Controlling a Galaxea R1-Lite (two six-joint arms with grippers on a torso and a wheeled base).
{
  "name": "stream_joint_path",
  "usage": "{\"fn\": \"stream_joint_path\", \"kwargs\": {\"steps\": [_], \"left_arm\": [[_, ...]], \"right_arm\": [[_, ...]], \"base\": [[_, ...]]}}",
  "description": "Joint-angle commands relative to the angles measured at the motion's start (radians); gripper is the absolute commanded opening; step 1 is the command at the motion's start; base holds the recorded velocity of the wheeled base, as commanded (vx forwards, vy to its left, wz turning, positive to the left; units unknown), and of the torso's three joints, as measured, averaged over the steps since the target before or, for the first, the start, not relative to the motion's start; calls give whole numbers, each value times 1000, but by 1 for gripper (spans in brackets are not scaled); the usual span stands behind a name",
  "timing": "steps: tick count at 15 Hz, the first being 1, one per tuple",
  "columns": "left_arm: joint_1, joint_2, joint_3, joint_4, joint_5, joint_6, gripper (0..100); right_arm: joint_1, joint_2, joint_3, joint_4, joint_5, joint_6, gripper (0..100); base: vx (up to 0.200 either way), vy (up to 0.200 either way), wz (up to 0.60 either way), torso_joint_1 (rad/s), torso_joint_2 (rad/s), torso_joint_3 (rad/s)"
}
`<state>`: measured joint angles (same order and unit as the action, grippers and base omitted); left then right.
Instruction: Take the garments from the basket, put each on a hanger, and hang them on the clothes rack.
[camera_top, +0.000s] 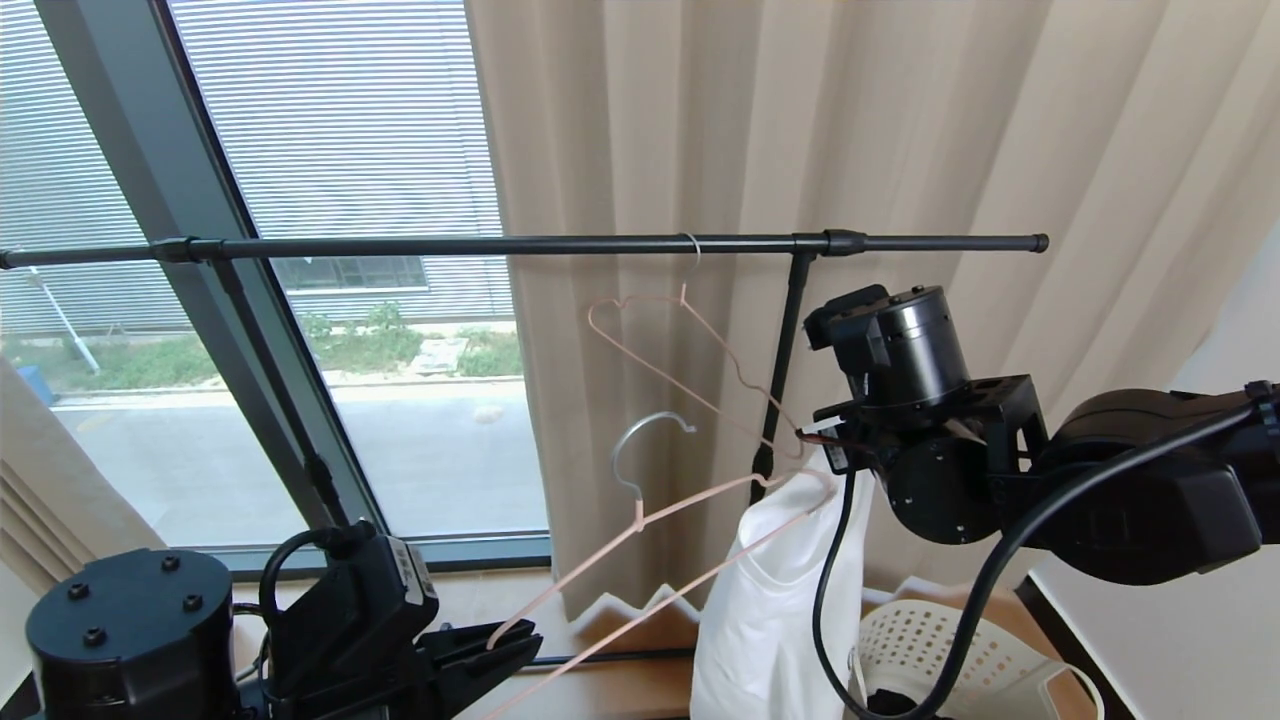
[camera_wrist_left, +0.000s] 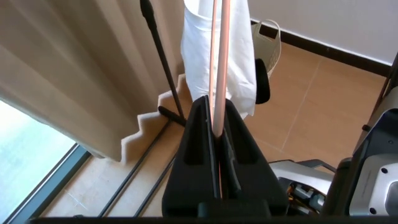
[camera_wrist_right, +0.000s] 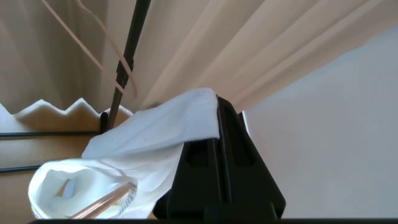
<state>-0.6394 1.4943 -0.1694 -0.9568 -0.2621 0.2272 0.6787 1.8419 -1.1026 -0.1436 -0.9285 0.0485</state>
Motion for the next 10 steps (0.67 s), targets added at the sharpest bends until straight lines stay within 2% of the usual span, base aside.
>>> {"fn": "stream_joint_path", "kwargs": {"steps": [1,5,9,10], "left_arm": [[0,23,-4,0,0,-2,0],[-5,27,-25,-3,0,-82,0],[-5,37,-22,-71,1,-138,0],[-5,52,-25,-103,1,-175,0]], "right_arm": [[2,13,-2,-1,-1,1,0],[38,30,6,-73,-6,2,0],[41,39,6,-88,-9,2,0],[41,37,6,-88,-10,4,0]], "base": [[0,0,0,0,0,0],[0,0,0,0,0,0],[0,0,0,0,0,0],[0,0,0,0,0,0]]}}
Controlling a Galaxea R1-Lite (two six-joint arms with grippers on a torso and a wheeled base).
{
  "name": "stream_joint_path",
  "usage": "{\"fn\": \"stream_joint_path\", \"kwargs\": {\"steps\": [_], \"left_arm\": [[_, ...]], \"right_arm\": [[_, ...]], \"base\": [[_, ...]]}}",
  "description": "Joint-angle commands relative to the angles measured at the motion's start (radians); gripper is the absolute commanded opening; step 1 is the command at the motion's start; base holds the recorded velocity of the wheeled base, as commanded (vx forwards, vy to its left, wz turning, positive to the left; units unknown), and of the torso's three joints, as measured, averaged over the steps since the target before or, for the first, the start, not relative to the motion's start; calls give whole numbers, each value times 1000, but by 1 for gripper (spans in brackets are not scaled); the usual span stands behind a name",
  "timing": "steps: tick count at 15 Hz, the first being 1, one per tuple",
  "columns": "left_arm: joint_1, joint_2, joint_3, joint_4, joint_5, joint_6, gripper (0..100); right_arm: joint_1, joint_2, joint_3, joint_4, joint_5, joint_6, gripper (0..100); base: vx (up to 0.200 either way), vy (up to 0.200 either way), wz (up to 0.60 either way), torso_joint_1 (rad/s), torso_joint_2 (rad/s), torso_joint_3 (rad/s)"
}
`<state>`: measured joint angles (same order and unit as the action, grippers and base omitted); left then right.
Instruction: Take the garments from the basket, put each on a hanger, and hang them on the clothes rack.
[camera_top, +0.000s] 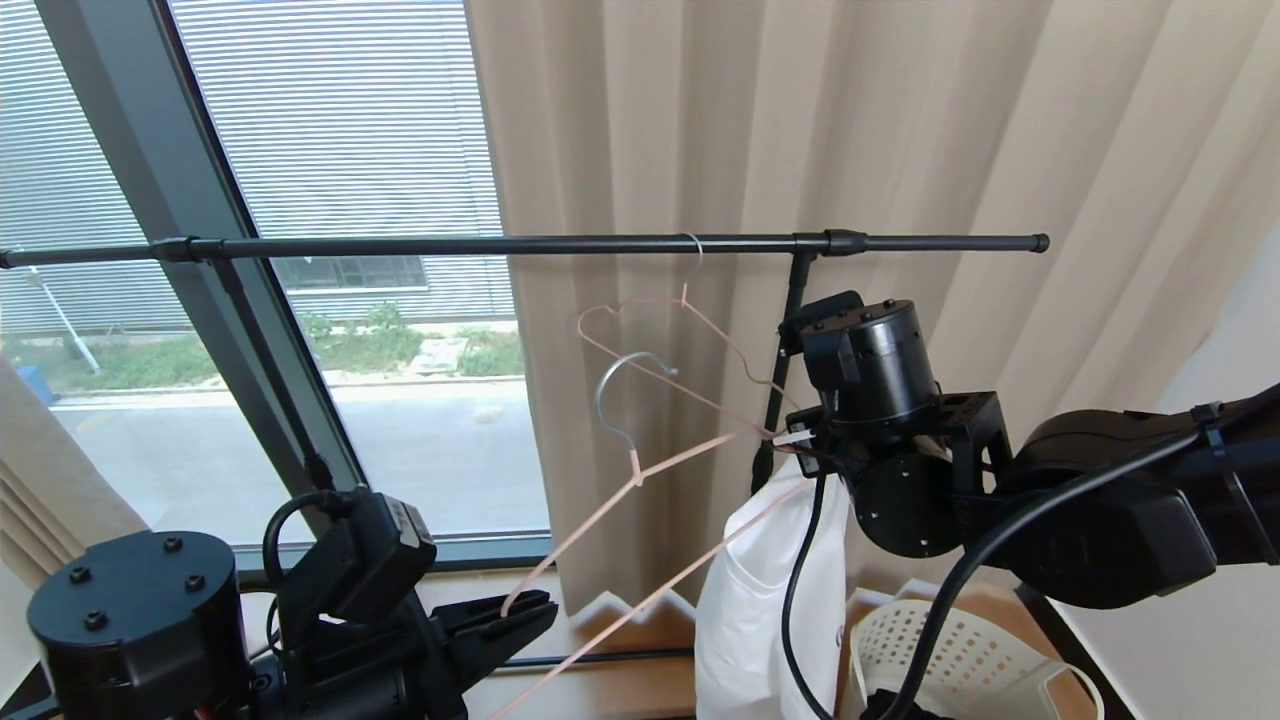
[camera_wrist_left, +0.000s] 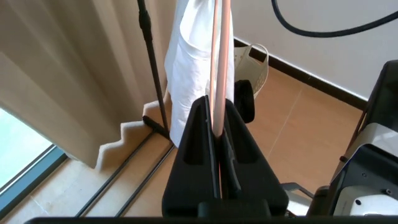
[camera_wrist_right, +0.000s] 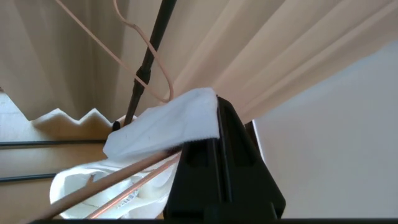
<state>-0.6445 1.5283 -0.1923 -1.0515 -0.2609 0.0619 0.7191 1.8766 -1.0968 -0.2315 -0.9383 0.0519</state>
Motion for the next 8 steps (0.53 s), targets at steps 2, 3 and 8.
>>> {"fn": "stream_joint_path", "kwargs": {"steps": [2,3,8], "left_arm": [[2,47,-2,-41,3,-19,0],[2,69,-2,-65,8,-22,0],[5,141,-15,-111,77,-24,0]], "right_arm": [[2,-1,0,0,0,0,0],[5,3,0,-2,-2,2,0],[37,-5,9,-37,-24,2,0]], "base": [[0,0,0,0,0,0],[0,0,0,0,0,0],[0,0,0,0,0,0]]}}
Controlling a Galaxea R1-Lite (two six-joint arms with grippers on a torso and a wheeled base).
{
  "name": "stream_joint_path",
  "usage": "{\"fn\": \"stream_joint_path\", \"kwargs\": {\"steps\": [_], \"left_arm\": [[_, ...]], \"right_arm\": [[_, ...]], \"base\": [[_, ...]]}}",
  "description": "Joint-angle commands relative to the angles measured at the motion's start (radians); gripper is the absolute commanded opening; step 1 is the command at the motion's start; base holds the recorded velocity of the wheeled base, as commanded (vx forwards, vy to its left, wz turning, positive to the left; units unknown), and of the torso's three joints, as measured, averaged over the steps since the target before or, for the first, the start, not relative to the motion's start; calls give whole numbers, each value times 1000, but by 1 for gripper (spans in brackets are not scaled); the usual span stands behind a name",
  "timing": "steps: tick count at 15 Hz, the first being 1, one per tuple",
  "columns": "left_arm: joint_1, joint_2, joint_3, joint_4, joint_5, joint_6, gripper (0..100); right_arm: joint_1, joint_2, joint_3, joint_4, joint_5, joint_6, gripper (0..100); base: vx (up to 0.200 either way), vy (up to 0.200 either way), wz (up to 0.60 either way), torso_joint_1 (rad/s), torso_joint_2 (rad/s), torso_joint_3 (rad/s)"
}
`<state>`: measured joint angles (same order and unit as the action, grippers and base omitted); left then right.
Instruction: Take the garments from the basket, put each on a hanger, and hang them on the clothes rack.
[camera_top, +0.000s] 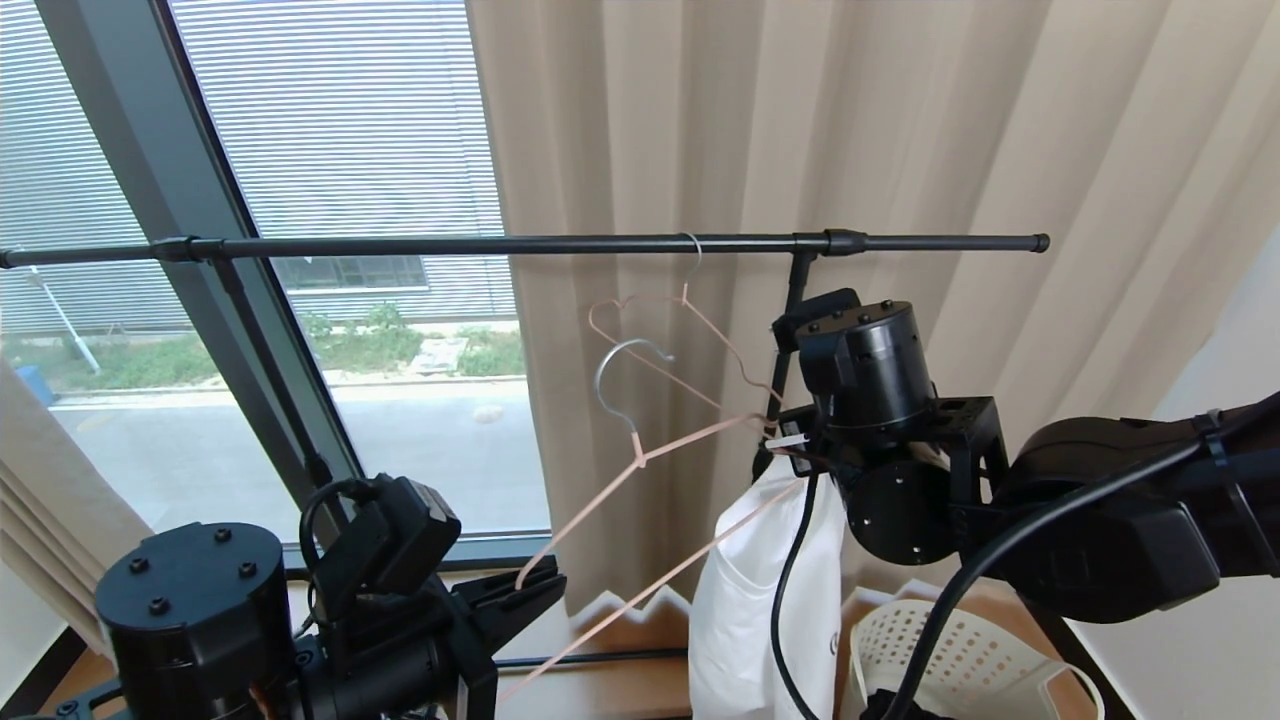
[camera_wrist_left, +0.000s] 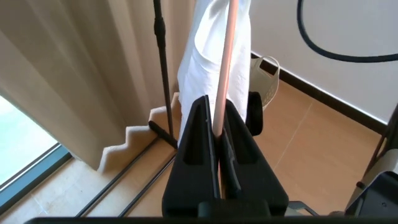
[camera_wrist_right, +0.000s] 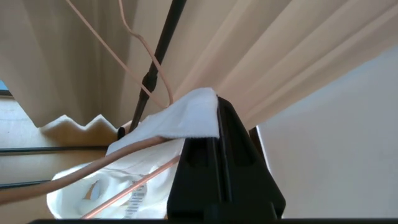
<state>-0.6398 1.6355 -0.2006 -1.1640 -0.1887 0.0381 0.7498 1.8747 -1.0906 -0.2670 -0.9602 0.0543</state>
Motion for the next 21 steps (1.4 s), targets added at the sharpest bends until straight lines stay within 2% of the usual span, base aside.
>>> {"fn": "stream_joint_path", "kwargs": {"steps": [1,7,9,12,15,18,21], "left_arm": [[0,37,-8,1,6,0,0],[0,46,-8,1,28,3,0],[0,66,-8,1,43,11,0],[0,90,-22,-5,141,13,0],[22,90,-20,-5,150,31,0],[38,96,-31,-5,195,43,0],[35,99,-39,-5,203,42,0]], "right_arm": [[23,-6,8,-1,-8,-1,0],[48,-12,3,-3,-32,-1,0],[46,-26,5,-47,-32,-5,0],[23,-32,0,-54,-34,-8,0],[-13,-35,-9,-54,-34,-11,0],[-12,-39,-6,-54,-34,-13,0],[6,-31,0,-54,-35,-11,0]], "base": [[0,0,0,0,0,0],[0,0,0,0,0,0],[0,0,0,0,0,0],[0,0,0,0,0,0],[0,0,0,0,0,0],[0,0,0,0,0,0],[0,0,0,0,0,0]]}}
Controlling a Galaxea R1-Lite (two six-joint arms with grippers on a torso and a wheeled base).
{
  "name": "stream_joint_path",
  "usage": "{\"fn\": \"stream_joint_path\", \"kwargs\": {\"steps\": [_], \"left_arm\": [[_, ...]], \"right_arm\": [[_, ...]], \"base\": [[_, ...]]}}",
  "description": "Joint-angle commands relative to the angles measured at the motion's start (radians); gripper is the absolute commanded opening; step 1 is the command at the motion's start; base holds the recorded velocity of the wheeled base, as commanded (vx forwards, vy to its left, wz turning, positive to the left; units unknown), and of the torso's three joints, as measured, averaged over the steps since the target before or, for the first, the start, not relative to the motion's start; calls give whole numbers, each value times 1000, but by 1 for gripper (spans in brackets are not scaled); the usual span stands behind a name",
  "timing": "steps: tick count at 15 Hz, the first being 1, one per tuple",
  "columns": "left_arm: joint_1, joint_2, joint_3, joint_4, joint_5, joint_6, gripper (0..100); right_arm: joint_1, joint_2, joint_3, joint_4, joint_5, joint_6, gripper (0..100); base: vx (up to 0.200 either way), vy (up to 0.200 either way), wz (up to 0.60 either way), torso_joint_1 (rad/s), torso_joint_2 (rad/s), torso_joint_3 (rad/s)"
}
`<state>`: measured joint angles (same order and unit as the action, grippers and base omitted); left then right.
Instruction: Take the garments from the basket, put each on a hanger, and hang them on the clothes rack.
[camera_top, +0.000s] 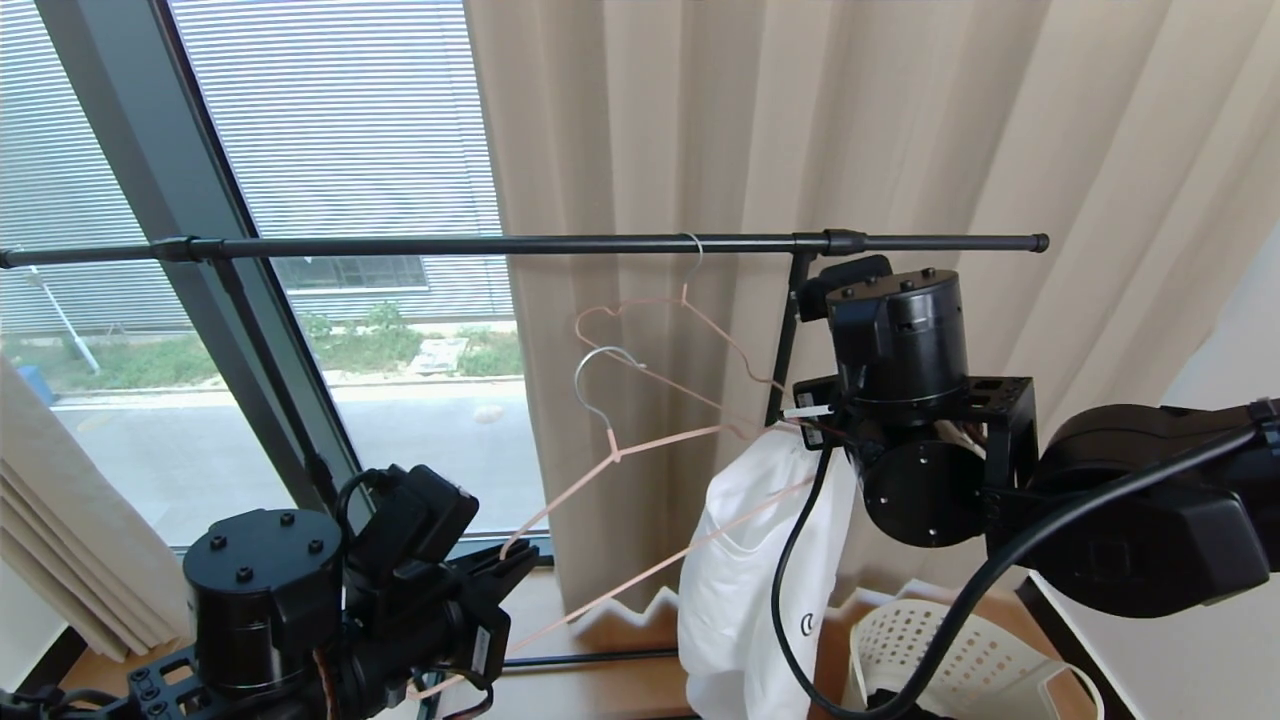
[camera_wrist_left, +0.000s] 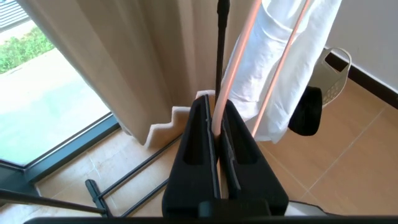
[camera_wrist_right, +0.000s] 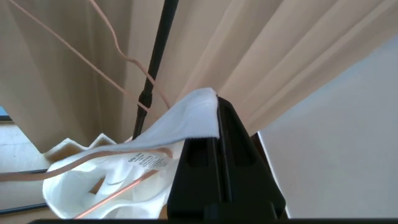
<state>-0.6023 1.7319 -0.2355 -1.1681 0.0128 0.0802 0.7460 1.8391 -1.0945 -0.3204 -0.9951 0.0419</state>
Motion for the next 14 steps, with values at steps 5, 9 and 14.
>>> {"fn": "stream_joint_path", "kwargs": {"steps": [5,9,14], "left_arm": [[-14,29,-18,-2,19,-8,0],[-14,66,-24,-35,29,-14,0],[-5,75,-25,-74,93,-14,0]], "right_arm": [[92,20,15,-6,-16,4,0],[113,20,15,-8,-19,7,0],[124,-15,16,-8,-33,7,0]], "base": [[0,0,0,0,0,0],[0,0,0,0,0,0],[0,0,0,0,0,0]]}}
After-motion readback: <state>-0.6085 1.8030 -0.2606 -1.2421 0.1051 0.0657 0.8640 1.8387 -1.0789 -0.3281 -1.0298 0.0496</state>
